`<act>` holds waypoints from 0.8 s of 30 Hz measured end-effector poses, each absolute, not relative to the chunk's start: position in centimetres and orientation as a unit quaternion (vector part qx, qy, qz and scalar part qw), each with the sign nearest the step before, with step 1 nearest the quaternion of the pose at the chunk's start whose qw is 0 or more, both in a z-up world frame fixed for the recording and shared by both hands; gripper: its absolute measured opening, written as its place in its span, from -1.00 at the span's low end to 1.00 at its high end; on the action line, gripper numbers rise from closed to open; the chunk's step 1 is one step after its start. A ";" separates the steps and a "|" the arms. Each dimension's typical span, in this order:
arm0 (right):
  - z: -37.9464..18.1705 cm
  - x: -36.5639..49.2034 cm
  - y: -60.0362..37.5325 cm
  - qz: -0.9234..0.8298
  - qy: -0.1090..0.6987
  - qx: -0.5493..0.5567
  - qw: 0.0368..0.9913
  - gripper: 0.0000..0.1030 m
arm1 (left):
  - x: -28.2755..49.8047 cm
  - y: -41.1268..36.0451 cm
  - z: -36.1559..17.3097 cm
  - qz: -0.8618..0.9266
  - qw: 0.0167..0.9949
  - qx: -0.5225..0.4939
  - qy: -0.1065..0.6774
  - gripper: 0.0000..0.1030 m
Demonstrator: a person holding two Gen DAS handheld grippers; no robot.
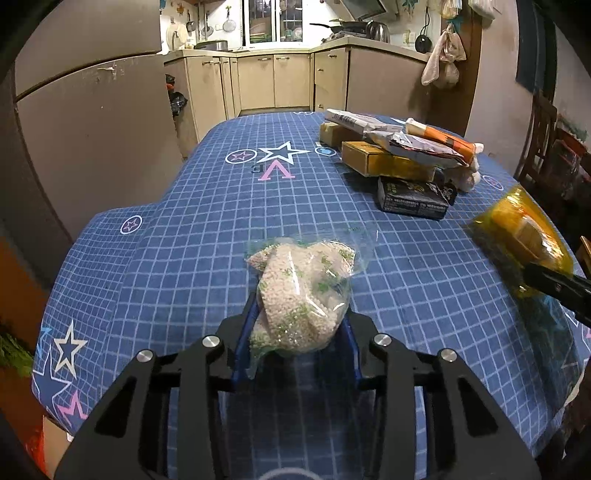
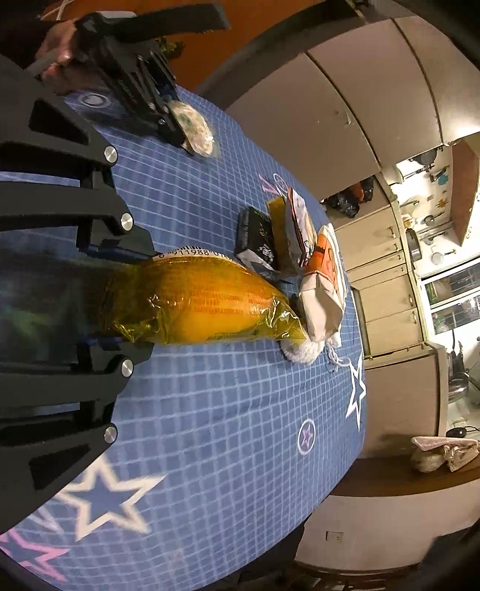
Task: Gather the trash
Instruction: 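Grasp the rice-grain bag with the left gripper while the right grasps the yellow bag, then carry both bags to the white bucket and open both grippers over it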
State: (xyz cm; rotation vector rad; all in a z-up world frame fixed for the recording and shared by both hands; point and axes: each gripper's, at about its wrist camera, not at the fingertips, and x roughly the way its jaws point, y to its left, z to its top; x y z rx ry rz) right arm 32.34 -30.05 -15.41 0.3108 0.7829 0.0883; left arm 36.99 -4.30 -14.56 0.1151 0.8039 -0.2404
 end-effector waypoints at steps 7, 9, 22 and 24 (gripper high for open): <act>-12.9 28.0 -31.3 0.021 0.345 0.144 0.927 -0.42 | 35.2 -5.3 -13.5 -0.128 0.914 0.058 0.380 -0.28; -11.6 27.0 -31.9 0.014 0.328 0.142 0.934 -0.42 | 34.7 -5.7 -12.7 -0.133 0.917 0.058 0.370 -0.28; -6.5 19.8 -36.3 -0.043 0.265 0.118 0.956 -0.42 | 31.5 -13.7 -7.8 -0.205 0.924 0.092 0.310 -0.29; -5.9 18.4 -37.6 -0.057 0.258 0.117 0.957 -0.42 | 31.2 -15.3 -7.3 -0.218 0.923 0.100 0.301 -0.29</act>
